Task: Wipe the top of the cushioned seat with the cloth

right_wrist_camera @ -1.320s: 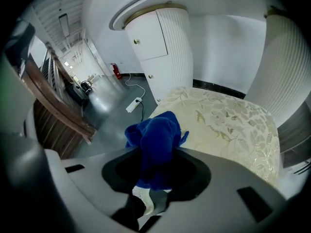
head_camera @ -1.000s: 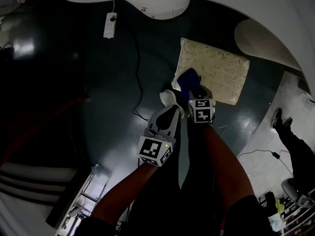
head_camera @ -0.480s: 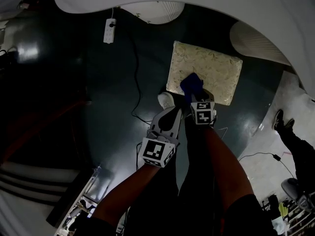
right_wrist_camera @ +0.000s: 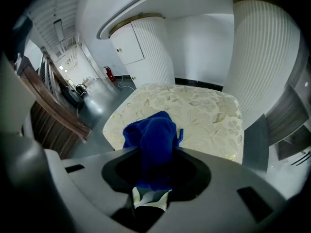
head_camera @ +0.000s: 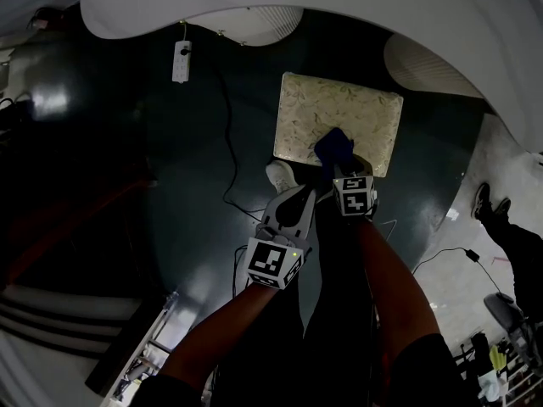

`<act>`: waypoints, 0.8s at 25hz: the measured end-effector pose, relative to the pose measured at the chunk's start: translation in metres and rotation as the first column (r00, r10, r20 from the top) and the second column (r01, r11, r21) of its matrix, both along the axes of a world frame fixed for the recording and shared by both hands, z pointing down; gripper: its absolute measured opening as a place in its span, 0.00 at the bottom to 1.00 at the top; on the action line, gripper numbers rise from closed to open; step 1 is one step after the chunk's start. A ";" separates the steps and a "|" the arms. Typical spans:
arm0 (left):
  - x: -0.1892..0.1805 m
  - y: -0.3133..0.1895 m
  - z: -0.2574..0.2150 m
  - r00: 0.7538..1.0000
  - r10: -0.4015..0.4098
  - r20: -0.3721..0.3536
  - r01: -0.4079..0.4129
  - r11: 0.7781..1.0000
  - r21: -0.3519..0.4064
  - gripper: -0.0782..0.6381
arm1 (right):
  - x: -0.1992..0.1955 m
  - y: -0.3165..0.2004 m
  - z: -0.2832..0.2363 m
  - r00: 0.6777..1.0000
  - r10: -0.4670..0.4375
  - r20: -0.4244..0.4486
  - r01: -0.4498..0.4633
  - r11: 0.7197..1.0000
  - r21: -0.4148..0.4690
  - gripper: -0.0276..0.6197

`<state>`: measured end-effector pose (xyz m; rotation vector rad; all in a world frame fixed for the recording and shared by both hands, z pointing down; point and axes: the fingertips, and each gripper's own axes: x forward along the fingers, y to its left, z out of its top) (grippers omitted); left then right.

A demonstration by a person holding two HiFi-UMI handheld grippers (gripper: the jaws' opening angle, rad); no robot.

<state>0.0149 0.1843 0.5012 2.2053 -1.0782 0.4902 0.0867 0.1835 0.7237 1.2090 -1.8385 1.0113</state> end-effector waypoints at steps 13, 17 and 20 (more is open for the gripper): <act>0.051 0.007 -0.001 0.998 0.056 0.002 -0.056 0.998 -0.009 0.14 | 0.039 0.009 -0.008 0.998 0.057 0.016 -0.057 0.998 -0.001 0.28; 0.066 0.005 -0.001 0.998 0.058 0.000 -0.058 0.998 -0.012 0.14 | 0.054 0.014 -0.005 0.996 0.086 0.026 -0.086 0.996 -0.006 0.28; 0.077 0.006 -0.001 0.998 0.070 0.002 -0.070 0.997 -0.014 0.14 | 0.066 0.016 -0.006 0.995 0.098 0.023 -0.098 0.995 -0.005 0.28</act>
